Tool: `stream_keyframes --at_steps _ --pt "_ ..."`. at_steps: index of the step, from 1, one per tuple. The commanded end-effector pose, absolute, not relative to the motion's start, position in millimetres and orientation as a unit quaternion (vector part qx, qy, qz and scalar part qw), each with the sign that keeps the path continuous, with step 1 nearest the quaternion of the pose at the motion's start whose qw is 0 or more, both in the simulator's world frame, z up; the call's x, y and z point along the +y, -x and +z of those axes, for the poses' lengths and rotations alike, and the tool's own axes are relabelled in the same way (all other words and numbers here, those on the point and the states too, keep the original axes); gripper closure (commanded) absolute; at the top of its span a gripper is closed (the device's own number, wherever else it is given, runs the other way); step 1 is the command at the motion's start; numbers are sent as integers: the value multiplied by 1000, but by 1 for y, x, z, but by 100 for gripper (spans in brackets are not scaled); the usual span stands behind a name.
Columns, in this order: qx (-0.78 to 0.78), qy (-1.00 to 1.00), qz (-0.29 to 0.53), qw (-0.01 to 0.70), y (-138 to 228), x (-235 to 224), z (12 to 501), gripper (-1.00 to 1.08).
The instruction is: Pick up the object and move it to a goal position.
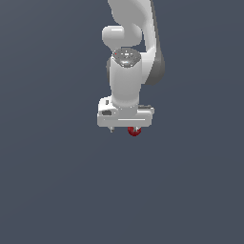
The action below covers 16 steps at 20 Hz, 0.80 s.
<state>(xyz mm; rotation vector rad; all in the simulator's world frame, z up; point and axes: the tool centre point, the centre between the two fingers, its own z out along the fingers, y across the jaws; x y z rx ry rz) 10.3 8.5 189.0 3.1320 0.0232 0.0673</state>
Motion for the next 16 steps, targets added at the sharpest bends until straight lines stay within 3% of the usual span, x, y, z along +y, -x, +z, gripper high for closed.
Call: stream_keyframes --at_steps 1,16 --pt "7 -1000 21 4 -10 8 189 -92" --pt "-35 -999 14 1 -6 -18 179 -92"
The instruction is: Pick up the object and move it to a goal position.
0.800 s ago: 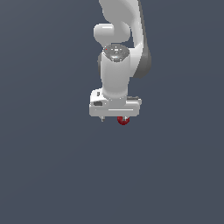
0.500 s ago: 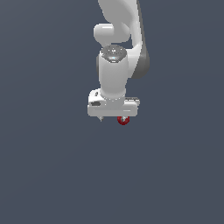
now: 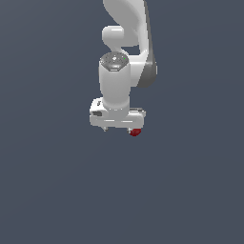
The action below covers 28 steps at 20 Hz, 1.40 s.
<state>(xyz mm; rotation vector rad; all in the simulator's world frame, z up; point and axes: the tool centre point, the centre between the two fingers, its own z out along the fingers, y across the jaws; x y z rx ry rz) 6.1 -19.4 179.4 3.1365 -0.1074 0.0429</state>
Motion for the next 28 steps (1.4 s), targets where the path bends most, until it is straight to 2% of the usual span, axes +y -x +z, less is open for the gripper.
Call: stream_keyframes --at_steps 1,13,28 --pt "-36 -999 14 1 -5 -17 178 -92" --pt "-94 -995 10 -1 16 7 157 -92" --pt "-230 -973 3 -1 75 57 111 -92"
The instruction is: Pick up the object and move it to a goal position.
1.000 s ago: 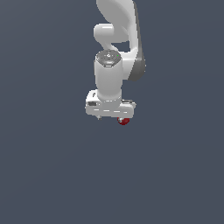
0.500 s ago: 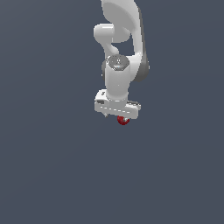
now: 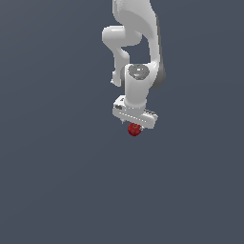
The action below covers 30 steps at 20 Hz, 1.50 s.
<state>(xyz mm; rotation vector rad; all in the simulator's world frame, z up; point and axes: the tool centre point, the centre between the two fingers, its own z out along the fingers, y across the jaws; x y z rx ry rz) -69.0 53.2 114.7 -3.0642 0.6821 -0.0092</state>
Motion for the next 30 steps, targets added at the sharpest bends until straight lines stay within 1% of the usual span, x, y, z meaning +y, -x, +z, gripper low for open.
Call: stream_keyframes --at_steps 1,9,18,30 --pt "237 972 -2 1 78 59 109 -92" --pt "273 962 0 0 96 70 98 -92" --pt "277 961 0 0 99 71 94 -92" --pt "279 960 0 0 100 71 50 -92"
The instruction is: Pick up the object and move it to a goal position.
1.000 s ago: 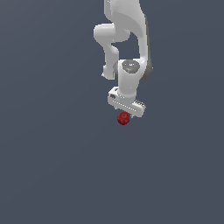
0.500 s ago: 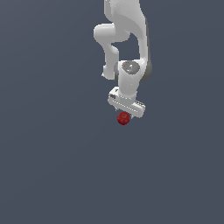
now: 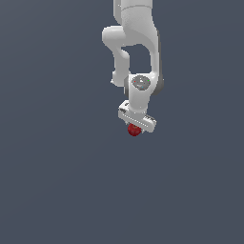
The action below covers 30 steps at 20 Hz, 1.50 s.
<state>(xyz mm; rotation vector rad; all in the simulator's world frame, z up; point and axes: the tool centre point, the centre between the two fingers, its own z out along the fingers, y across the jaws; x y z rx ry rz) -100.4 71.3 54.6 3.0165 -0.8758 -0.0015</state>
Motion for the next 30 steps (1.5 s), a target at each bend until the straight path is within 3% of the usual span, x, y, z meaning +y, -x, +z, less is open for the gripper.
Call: stream_keyframes --at_steps 1,4,5,19,30 --pt "-279 -960 0 0 100 71 48 -92" --pt "-279 -960 0 0 100 72 46 -92" --pt "-279 -960 0 0 100 72 46 108" --pt "-279 -960 1 -1 99 67 49 108" --pt "-279 -960 0 0 87 -4 70 108"
